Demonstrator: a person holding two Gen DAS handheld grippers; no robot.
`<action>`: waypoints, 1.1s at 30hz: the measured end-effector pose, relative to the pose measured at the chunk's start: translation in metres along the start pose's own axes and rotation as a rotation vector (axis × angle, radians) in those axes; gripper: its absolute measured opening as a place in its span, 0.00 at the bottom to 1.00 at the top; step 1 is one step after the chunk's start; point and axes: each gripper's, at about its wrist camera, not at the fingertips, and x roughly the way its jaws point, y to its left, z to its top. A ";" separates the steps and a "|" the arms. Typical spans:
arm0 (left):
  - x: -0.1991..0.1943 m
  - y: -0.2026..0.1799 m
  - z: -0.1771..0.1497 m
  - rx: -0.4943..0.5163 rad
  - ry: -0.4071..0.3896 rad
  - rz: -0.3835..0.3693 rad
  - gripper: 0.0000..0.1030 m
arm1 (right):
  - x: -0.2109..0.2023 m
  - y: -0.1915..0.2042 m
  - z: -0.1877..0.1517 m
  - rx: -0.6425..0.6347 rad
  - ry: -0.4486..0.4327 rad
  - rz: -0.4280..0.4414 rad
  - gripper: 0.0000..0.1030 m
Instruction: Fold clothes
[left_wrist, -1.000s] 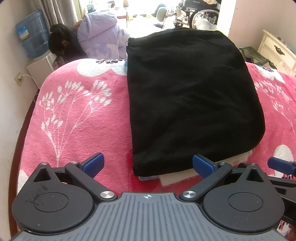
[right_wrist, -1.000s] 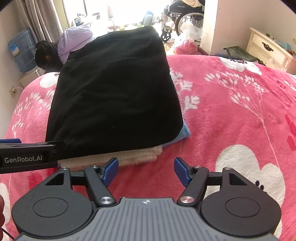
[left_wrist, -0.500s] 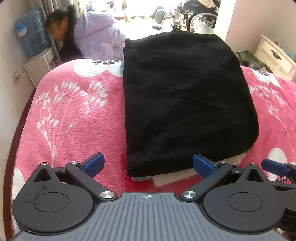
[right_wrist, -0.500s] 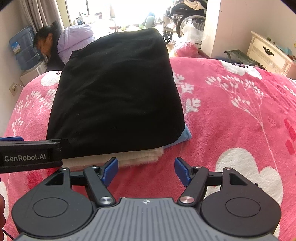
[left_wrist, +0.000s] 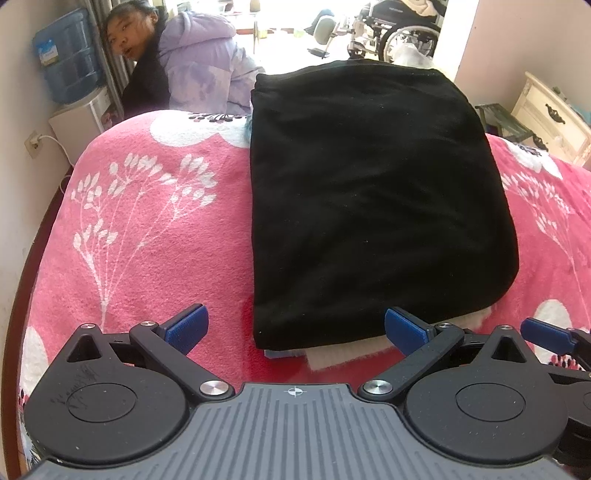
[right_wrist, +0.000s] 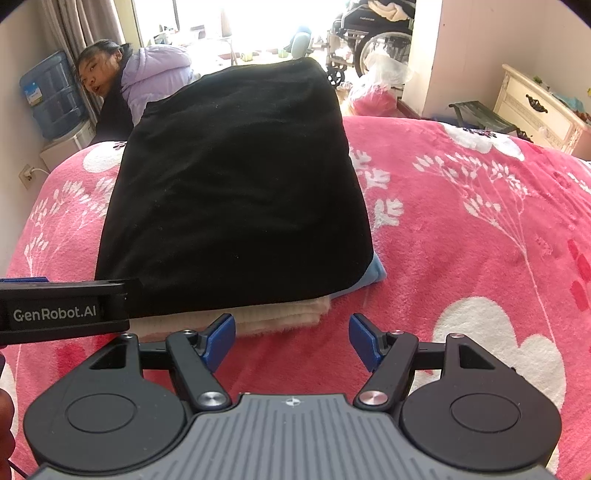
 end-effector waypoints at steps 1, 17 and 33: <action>0.000 0.000 0.000 -0.001 0.001 0.000 1.00 | 0.000 0.000 0.000 0.000 0.000 0.000 0.69; 0.000 0.000 0.000 -0.011 0.001 -0.007 1.00 | 0.001 0.001 0.000 -0.005 0.008 -0.004 0.69; 0.000 -0.007 -0.001 -0.013 0.009 -0.009 1.00 | 0.000 -0.004 -0.002 0.004 0.011 -0.012 0.70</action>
